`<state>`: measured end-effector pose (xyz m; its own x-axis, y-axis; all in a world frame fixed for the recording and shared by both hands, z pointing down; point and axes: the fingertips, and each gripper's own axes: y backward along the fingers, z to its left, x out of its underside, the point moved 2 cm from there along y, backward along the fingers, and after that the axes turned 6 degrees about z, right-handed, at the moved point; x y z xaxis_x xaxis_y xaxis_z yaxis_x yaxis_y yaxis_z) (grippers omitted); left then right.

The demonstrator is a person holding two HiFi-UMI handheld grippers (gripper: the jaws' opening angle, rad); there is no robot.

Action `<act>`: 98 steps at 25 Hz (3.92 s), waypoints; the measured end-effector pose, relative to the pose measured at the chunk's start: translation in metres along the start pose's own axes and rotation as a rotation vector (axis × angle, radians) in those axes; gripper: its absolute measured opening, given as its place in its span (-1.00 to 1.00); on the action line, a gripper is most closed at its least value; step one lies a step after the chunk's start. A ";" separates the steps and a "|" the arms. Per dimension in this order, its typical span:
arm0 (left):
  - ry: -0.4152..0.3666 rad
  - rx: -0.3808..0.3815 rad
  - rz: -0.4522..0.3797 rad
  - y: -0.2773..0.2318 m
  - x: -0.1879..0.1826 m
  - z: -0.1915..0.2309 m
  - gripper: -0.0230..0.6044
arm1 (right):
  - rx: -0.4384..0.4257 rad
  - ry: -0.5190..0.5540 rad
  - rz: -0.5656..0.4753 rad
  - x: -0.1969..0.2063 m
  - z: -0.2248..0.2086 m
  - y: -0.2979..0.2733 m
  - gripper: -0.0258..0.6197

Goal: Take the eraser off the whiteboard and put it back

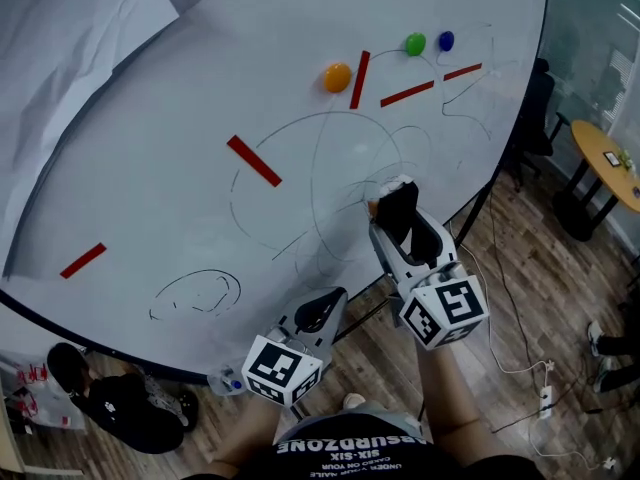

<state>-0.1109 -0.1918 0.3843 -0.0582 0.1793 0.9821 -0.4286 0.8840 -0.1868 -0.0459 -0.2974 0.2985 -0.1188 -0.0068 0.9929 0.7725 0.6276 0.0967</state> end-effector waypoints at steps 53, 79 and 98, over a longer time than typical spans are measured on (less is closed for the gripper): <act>0.028 0.003 -0.012 0.051 0.011 -0.013 -0.90 | 0.106 0.046 0.154 0.051 0.022 0.016 -0.04; 0.040 0.107 -0.025 0.080 0.024 -0.045 -0.90 | 0.106 0.013 0.221 0.089 0.099 0.108 -0.92; 0.036 0.143 -0.034 0.114 0.027 -0.076 -0.90 | 0.119 0.036 0.241 0.085 0.145 0.155 -0.92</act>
<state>-0.0931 -0.0531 0.3872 -0.0105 0.1681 0.9857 -0.5543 0.8195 -0.1457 -0.0268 -0.0879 0.3877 0.0839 0.1274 0.9883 0.6969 0.7014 -0.1496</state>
